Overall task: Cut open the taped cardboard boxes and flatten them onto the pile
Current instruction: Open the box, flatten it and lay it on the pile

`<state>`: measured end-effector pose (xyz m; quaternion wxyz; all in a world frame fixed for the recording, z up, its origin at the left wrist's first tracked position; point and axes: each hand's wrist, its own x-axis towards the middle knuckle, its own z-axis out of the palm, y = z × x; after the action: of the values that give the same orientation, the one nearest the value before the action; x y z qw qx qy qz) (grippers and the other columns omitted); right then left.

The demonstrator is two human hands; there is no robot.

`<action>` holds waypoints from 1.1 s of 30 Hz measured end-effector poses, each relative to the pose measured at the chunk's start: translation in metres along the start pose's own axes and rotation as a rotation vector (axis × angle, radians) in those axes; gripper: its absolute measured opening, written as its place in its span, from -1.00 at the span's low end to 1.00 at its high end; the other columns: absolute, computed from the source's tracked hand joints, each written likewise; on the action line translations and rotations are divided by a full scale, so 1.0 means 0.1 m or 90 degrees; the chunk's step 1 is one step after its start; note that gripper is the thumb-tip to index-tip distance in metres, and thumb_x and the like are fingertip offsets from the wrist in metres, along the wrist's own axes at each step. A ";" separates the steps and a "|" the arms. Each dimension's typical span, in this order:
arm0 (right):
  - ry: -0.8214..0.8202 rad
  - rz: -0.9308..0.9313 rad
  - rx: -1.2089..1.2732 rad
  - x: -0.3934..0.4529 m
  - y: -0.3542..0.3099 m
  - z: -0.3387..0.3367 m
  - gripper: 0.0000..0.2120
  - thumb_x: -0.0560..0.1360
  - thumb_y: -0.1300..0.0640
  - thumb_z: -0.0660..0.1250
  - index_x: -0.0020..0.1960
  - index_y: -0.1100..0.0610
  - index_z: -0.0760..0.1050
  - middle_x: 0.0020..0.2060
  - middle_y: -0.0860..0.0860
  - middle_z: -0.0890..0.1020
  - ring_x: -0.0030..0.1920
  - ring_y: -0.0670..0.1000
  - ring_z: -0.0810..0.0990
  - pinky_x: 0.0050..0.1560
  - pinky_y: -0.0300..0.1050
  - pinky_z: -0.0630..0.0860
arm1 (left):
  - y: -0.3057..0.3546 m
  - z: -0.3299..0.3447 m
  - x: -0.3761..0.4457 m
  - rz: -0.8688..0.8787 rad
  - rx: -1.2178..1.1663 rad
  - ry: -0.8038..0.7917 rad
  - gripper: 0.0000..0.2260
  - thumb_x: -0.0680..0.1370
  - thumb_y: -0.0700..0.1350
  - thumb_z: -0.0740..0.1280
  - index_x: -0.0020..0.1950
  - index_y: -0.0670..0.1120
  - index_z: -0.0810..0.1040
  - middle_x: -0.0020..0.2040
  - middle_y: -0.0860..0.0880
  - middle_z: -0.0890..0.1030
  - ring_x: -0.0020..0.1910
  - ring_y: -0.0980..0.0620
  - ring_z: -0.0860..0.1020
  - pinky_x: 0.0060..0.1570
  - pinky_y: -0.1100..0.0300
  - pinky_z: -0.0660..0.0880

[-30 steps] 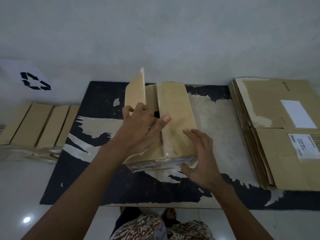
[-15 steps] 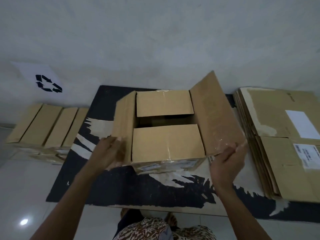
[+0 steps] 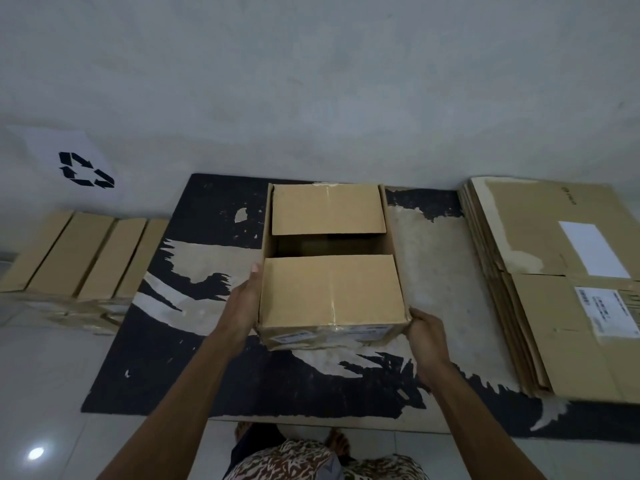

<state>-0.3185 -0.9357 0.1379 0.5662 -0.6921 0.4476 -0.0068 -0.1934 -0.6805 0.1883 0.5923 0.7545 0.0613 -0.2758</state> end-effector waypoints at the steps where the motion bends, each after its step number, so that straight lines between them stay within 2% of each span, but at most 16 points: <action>1: -0.017 0.013 0.005 0.02 -0.06 -0.03 -0.71 0.50 0.30 0.18 -0.08 0.14 0.68 -0.05 0.12 0.72 0.03 0.12 0.65 0.24 0.16 0.54 | 0.02 -0.01 0.01 -0.008 -0.008 -0.005 -0.45 0.64 0.28 -0.10 0.28 0.02 0.52 0.23 -0.07 0.58 0.17 -0.04 0.56 0.18 0.02 0.44; 3: -0.043 0.027 0.033 0.07 -0.17 -0.13 -0.71 0.58 0.22 0.17 -0.14 0.23 0.64 -0.20 0.14 0.71 -0.05 0.16 0.67 0.21 0.18 0.54 | 0.07 -0.03 0.04 -0.032 0.023 -0.011 -0.43 0.63 0.31 -0.09 0.32 0.02 0.50 0.29 -0.10 0.55 0.26 -0.10 0.53 0.29 -0.08 0.43; 5: -0.062 0.009 0.015 0.11 -0.27 -0.24 -0.62 0.61 -0.03 0.18 -0.10 0.21 0.64 -0.21 0.11 0.72 -0.07 0.16 0.68 0.18 0.19 0.54 | 0.09 -0.05 0.10 -0.043 0.171 0.029 -0.44 0.64 0.28 0.02 0.40 -0.10 0.41 0.34 -0.13 0.49 0.31 -0.15 0.47 0.29 -0.11 0.42; 8: -0.044 -0.030 -0.062 0.15 -0.32 -0.30 -0.65 0.53 -0.20 0.29 -0.01 0.08 0.60 -0.11 0.04 0.70 -0.07 0.10 0.69 0.14 0.20 0.58 | 0.22 0.00 0.18 0.123 0.504 0.205 -0.52 0.65 0.16 0.16 0.39 -0.18 0.33 0.42 -0.24 0.35 0.42 -0.25 0.31 0.37 -0.20 0.30; 10: -0.043 -0.047 -0.066 0.14 -0.32 -0.27 -0.71 0.56 -0.17 0.28 0.09 0.03 0.55 -0.03 0.01 0.67 -0.03 0.06 0.66 0.14 0.19 0.58 | 0.35 0.13 0.24 0.242 0.564 0.156 -0.45 0.67 0.18 0.08 0.52 -0.16 0.23 0.54 -0.25 0.19 0.54 -0.25 0.11 0.50 -0.20 0.07; 12: -0.050 -0.053 -0.068 0.13 -0.33 -0.24 -0.71 0.62 -0.11 0.22 0.13 0.06 0.55 -0.02 0.01 0.66 -0.02 0.05 0.65 0.16 0.17 0.58 | 0.53 0.27 0.31 0.250 0.577 0.012 -0.44 0.68 0.21 -0.01 0.54 -0.13 0.25 0.51 -0.20 0.31 0.53 -0.21 0.19 0.50 -0.19 0.08; 14: -0.050 -0.045 -0.064 0.10 -0.32 -0.25 -0.72 0.64 -0.09 0.18 0.05 0.06 0.57 -0.05 0.03 0.67 -0.04 0.06 0.65 0.09 0.08 0.58 | 0.78 0.34 0.27 0.255 0.578 -0.019 -0.51 0.70 0.15 0.01 0.34 -0.18 0.48 0.23 -0.22 0.57 0.28 -0.22 0.49 0.33 -0.12 0.34; 16: -0.049 -0.034 -0.034 0.07 -0.33 -0.29 -0.70 0.66 -0.08 0.16 0.00 0.07 0.58 -0.10 0.06 0.69 -0.10 0.07 0.66 -0.09 -0.05 0.55 | 1.10 0.32 0.13 0.297 0.537 0.031 -0.56 0.70 0.05 0.10 0.05 -0.28 0.60 -0.07 -0.24 0.65 -0.06 -0.20 0.61 0.04 -0.02 0.51; 17: -0.048 -0.031 -0.009 0.07 -0.35 -0.31 -0.69 0.66 -0.06 0.16 0.02 0.10 0.58 -0.13 0.07 0.69 -0.14 0.07 0.66 -0.16 -0.08 0.53 | 1.26 0.29 0.04 0.295 0.537 -0.003 -0.59 0.69 0.01 0.17 -0.02 -0.30 0.62 -0.18 -0.22 0.66 -0.20 -0.14 0.62 -0.08 0.05 0.54; 19: -0.056 -0.028 0.020 0.06 -0.37 -0.36 -0.67 0.66 -0.08 0.16 0.06 0.13 0.57 -0.15 0.05 0.68 -0.16 0.03 0.65 -0.21 -0.12 0.50 | 1.43 0.27 -0.24 0.216 0.619 -0.182 -0.73 0.61 0.00 0.35 -0.02 -0.21 0.65 -0.33 -0.09 0.67 -0.37 0.03 0.63 -0.25 0.20 0.52; 20: -0.066 -0.022 0.020 0.05 -0.37 -0.37 -0.66 0.66 -0.12 0.15 0.09 0.12 0.55 -0.14 0.02 0.65 -0.15 0.00 0.63 -0.20 -0.13 0.48 | 1.40 0.29 -0.35 0.167 0.683 -0.257 -0.74 0.54 0.02 0.43 0.07 -0.15 0.65 -0.27 -0.04 0.69 -0.31 0.08 0.65 -0.21 0.24 0.52; 21: -0.076 -0.014 0.016 0.05 -0.36 -0.37 -0.63 0.64 -0.17 0.15 0.12 0.09 0.54 -0.12 -0.02 0.63 -0.12 -0.03 0.62 -0.15 -0.10 0.48 | 1.28 0.34 -0.42 0.137 0.751 -0.298 -0.62 0.47 0.06 0.50 0.20 -0.11 0.61 -0.09 -0.02 0.70 -0.13 0.08 0.67 -0.08 0.22 0.53; 23: -0.088 -0.002 0.008 0.03 -0.35 -0.35 -0.58 0.60 -0.25 0.17 0.15 0.05 0.55 -0.06 -0.03 0.63 -0.06 -0.03 0.61 -0.02 -0.03 0.50 | 0.91 0.46 -0.47 0.124 0.845 -0.322 -0.27 0.34 0.15 0.58 0.44 -0.02 0.42 0.31 -0.02 0.51 0.27 -0.03 0.50 0.23 0.07 0.46; 25: -0.092 -0.037 -0.022 0.00 -0.32 -0.31 -0.55 0.55 -0.31 0.21 0.14 0.03 0.55 -0.02 -0.03 0.65 -0.02 -0.02 0.62 0.08 0.00 0.53 | 0.50 0.57 -0.39 0.119 0.874 -0.325 -0.11 0.25 0.19 0.61 0.48 0.04 0.30 0.39 -0.01 0.41 0.33 -0.07 0.42 0.29 -0.02 0.43; 28: -0.071 -0.113 -0.118 -0.08 -0.32 -0.27 -0.49 0.52 -0.29 0.28 0.26 0.06 0.51 0.06 -0.08 0.58 0.05 -0.04 0.56 0.07 -0.10 0.45 | 0.19 0.67 -0.30 0.153 0.921 -0.285 -0.35 0.35 0.18 0.55 0.34 0.02 0.40 0.23 -0.02 0.50 0.18 -0.03 0.49 0.18 0.02 0.47; 33: -0.051 -0.132 -0.172 -0.13 -0.29 -0.21 -0.45 0.51 -0.27 0.31 0.32 0.10 0.47 0.17 0.08 0.61 0.08 0.03 0.58 0.04 -0.10 0.46 | 0.04 0.74 -0.35 0.292 0.941 -0.088 -0.85 0.58 -0.06 0.26 0.14 0.04 0.50 -0.01 0.01 0.55 -0.08 0.02 0.42 -0.05 0.12 0.30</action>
<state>-0.3194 -0.9456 0.1745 0.4814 -0.8044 0.3475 0.0226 -0.2462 -0.7418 0.1979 -0.0201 0.9286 -0.3334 -0.1618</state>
